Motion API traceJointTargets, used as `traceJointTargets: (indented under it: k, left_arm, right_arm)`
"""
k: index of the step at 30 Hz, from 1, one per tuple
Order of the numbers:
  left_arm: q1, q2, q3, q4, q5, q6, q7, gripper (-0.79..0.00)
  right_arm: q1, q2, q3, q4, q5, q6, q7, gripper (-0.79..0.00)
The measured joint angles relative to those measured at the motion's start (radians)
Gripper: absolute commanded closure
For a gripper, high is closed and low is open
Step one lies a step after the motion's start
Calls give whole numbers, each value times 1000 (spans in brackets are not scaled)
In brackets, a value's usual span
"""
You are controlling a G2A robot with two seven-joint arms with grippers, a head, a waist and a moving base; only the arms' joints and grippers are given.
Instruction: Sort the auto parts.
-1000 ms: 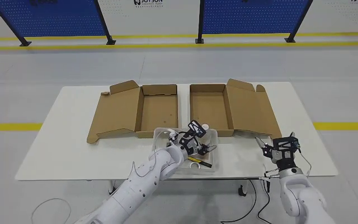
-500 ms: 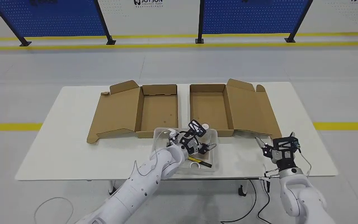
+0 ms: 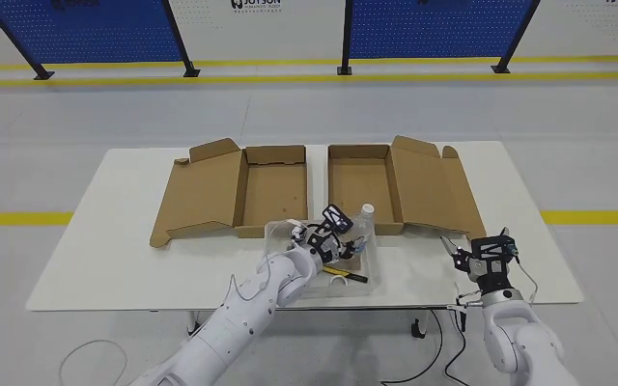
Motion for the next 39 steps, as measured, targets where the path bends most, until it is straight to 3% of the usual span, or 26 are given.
traceJointTargets:
  k: [2,6,7,8,9,12,27,39]
  left_arm:
    - [0,0,-5,4,5,-4,2,0]
    - [1,1,-13,9,10,-10,7,0]
    - [2,0,-15,10,10,-11,8,-86]
    - [2,0,-17,10,10,-12,8,-345]
    - [2,-1,-18,10,10,-13,8,-514]
    - [2,-2,-22,9,10,-17,5,-785]
    - [-17,-7,-47,-13,1,-47,-13,-785]
    - [-103,-47,3,34,-27,-69,-18,-785]
  right_arm:
    - [0,0,0,0,0,0,0,-785]
    - [0,0,0,0,0,0,0,-785]
    - [0,0,0,0,0,0,0,-785]
    - [0,0,0,0,0,0,0,-785]
    - [0,0,0,0,0,0,0,-785]
    - [0,0,0,0,0,0,0,-785]
    - [0,0,0,0,0,0,0,-785]
    - [0,0,0,0,0,0,0,-785]
